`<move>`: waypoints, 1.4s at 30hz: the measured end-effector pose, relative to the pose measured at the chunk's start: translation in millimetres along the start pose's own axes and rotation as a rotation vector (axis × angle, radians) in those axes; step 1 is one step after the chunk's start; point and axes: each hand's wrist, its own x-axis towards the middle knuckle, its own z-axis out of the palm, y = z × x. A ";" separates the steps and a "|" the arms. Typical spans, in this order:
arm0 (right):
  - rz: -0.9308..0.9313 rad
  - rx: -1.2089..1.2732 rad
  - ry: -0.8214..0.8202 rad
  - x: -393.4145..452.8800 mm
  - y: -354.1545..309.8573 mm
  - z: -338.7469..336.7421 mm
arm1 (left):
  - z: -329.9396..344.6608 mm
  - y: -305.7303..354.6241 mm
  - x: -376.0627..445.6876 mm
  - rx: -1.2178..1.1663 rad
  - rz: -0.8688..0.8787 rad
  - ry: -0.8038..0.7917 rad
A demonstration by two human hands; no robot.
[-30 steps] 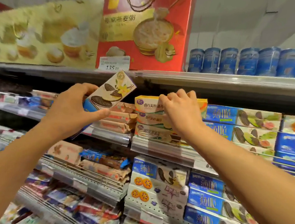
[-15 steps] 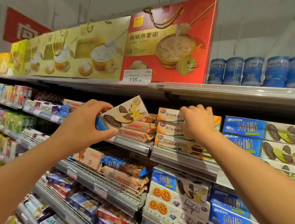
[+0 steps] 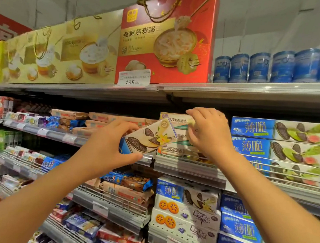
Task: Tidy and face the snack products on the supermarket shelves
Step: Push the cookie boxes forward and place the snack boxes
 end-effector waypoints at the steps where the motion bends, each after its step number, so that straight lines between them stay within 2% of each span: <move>1: 0.076 0.173 0.078 -15.6 -2.1 -8.2 | 8.6 6.2 1.0 -0.014 0.017 -0.014; 3: 0.240 0.528 0.118 -47.5 -7.5 -22.7 | 26.9 21.5 3.6 -0.055 0.054 -0.034; 6: 0.391 0.992 0.000 -85.8 -12.6 -36.6 | 54.1 49.5 6.0 -0.153 0.080 -0.046; 8: 0.488 1.163 0.018 -107.5 -5.7 -43.7 | 71.6 69.4 5.5 -0.200 0.095 -0.058; 12: 0.622 1.130 0.189 -156.6 23.6 -59.2 | 101.5 111.0 5.2 -0.168 0.185 -0.080; 15: 0.729 1.135 0.365 -196.4 51.4 -75.1 | 116.4 137.0 4.0 -0.107 0.225 0.021; 17: 0.791 1.099 0.449 -220.4 69.6 -86.2 | 128.3 147.9 -5.1 -0.211 0.107 0.145; 20: 0.856 1.052 0.503 -253.9 90.5 -101.7 | 156.0 162.9 -31.2 -0.499 -0.206 0.259; 23: 0.901 0.997 0.523 -284.9 105.3 -112.6 | 190.8 195.9 -54.8 -0.817 -0.446 0.295; 25: 0.953 0.968 0.544 -302.6 114.0 -116.0 | 214.7 222.4 -62.5 -1.047 -0.542 0.320; 27: 0.990 0.955 0.560 -317.1 121.7 -119.2 | 231.4 249.4 -66.8 -1.178 -0.586 0.292; 34: 1.084 0.936 0.634 -357.8 150.8 -134.8 | 260.1 311.3 -77.6 -1.271 -0.564 0.239; 40: 1.114 0.477 0.473 -382.9 187.5 -159.6 | 287.7 362.1 -78.4 -1.328 -0.506 0.259; 42: 1.136 0.400 0.411 -390.3 200.5 -164.3 | 297.2 377.3 -77.0 -1.304 -0.494 0.228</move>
